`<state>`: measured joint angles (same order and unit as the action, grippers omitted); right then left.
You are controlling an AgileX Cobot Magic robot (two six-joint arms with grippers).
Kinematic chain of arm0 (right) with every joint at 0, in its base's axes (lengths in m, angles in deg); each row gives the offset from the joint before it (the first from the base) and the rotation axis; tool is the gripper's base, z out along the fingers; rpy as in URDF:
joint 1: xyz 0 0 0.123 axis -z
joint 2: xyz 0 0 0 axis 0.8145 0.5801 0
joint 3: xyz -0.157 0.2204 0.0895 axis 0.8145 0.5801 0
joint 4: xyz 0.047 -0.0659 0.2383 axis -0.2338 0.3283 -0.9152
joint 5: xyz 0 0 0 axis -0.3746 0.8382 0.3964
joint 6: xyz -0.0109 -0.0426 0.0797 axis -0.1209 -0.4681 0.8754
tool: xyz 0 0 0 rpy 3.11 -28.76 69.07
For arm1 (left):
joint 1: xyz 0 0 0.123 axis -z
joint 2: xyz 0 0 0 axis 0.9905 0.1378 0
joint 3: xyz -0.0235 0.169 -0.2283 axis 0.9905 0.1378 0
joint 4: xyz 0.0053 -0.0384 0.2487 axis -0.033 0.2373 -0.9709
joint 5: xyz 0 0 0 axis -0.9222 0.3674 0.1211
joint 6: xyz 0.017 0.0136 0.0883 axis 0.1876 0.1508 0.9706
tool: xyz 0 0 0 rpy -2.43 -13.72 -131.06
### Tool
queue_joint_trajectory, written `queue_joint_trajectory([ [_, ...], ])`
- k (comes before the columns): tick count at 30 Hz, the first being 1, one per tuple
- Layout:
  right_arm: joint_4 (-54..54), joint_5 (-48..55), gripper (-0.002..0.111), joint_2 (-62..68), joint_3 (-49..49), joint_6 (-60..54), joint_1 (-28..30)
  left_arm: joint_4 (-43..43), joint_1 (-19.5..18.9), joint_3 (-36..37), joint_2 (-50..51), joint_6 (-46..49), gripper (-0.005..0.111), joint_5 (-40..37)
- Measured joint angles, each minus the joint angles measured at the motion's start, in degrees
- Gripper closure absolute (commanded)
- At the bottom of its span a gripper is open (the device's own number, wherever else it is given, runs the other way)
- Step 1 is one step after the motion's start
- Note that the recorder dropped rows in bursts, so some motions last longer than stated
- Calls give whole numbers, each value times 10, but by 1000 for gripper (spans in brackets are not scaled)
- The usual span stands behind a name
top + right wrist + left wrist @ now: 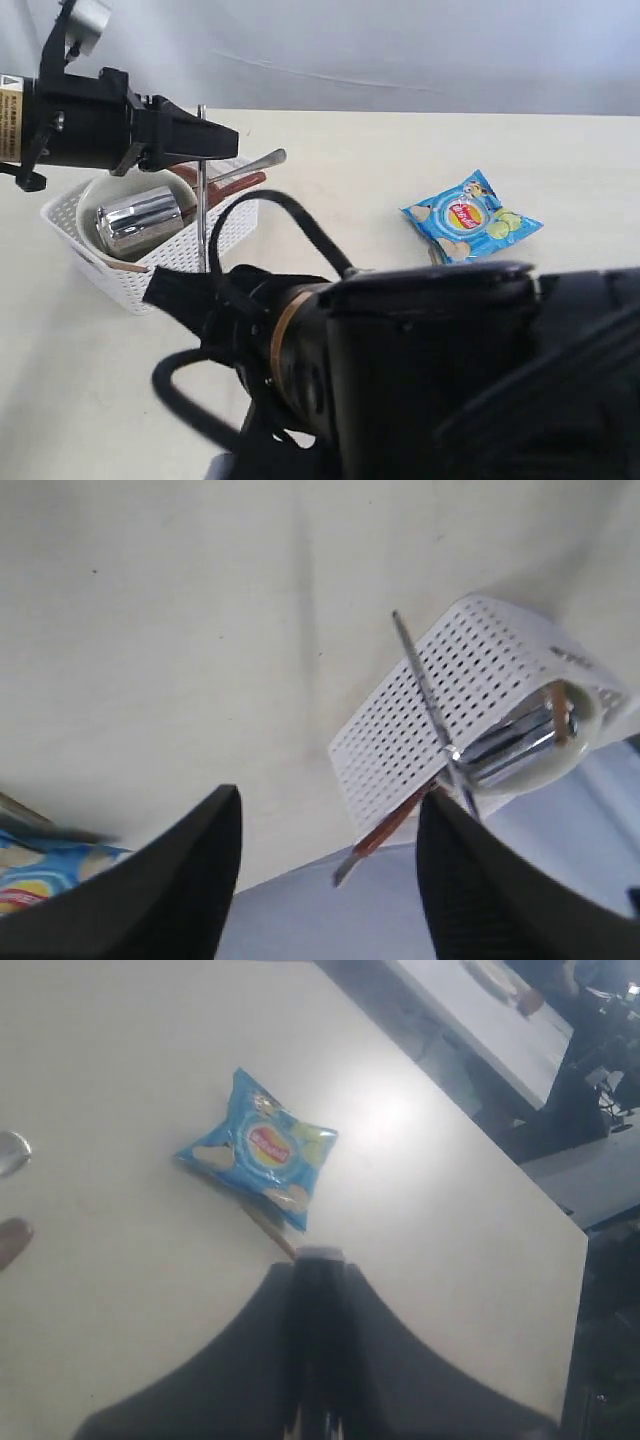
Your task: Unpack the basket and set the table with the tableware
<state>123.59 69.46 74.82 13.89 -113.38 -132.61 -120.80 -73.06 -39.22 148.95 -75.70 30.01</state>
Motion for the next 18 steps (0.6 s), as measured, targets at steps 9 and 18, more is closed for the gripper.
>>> queue_joint_trajectory([
  [9, 4, 64, 66, -75, 0, 417, 66, -19, -3, 51, 10, -50, 107, 3],
  [18, -9, 68, 67, -101, 0, 695, 154, -23, -3, 124, 11, -55, 107, -9],
])
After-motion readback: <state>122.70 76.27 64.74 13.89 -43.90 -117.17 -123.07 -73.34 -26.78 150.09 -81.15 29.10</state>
